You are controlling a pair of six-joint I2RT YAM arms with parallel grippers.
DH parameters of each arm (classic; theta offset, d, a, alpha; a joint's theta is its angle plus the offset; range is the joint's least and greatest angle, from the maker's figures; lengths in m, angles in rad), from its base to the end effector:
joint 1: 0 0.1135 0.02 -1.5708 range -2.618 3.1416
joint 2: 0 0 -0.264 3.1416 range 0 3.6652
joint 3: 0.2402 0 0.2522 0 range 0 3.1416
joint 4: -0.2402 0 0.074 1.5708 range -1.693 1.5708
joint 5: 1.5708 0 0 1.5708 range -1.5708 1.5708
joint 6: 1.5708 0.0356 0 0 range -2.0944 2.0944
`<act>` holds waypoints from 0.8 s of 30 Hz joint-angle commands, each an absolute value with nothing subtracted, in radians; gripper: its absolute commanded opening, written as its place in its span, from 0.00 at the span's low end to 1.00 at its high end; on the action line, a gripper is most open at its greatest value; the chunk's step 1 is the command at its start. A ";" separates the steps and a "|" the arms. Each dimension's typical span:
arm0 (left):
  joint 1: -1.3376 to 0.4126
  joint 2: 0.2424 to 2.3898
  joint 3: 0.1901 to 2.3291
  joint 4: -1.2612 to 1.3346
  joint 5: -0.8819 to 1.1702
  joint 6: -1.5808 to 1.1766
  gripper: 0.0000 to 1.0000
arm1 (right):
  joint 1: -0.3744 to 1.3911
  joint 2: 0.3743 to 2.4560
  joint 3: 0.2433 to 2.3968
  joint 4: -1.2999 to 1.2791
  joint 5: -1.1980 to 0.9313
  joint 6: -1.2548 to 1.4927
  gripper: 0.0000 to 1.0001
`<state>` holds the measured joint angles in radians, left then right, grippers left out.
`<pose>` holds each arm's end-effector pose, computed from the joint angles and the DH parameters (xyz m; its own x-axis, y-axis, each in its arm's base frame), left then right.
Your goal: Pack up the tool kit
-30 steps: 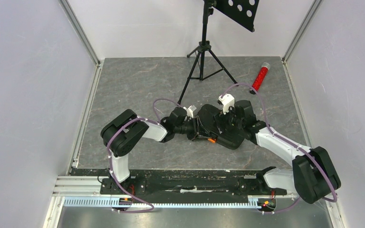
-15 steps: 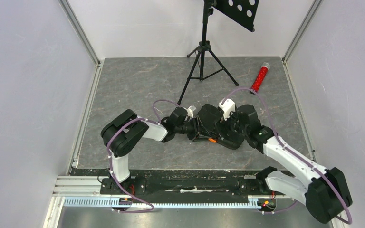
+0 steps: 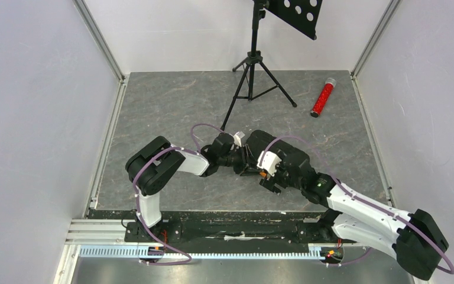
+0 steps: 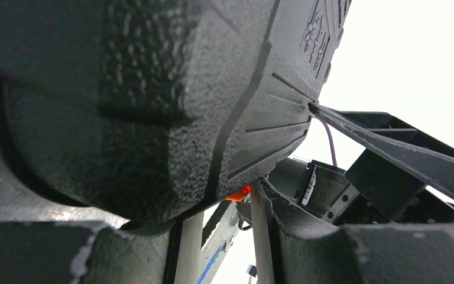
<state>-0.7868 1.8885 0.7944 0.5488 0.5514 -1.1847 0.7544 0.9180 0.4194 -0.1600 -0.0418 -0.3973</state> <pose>0.2391 -0.2662 0.1201 -0.9897 -0.1251 -0.0702 0.0070 0.4473 -0.8944 0.1375 0.1313 0.1917 -0.1372 -0.6594 -0.7391 -0.8257 0.4883 -0.2824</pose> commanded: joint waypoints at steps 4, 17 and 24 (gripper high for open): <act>-0.793 1.876 0.853 0.585 0.555 -1.204 0.39 | 0.813 0.943 0.355 -0.021 0.172 -0.459 0.90; -0.793 1.884 0.866 0.581 0.564 -1.216 0.39 | 0.867 1.003 0.267 0.155 0.426 -0.399 0.63; -0.792 1.875 0.873 0.586 0.568 -1.215 0.39 | 0.856 1.030 0.271 0.151 0.357 -0.342 0.18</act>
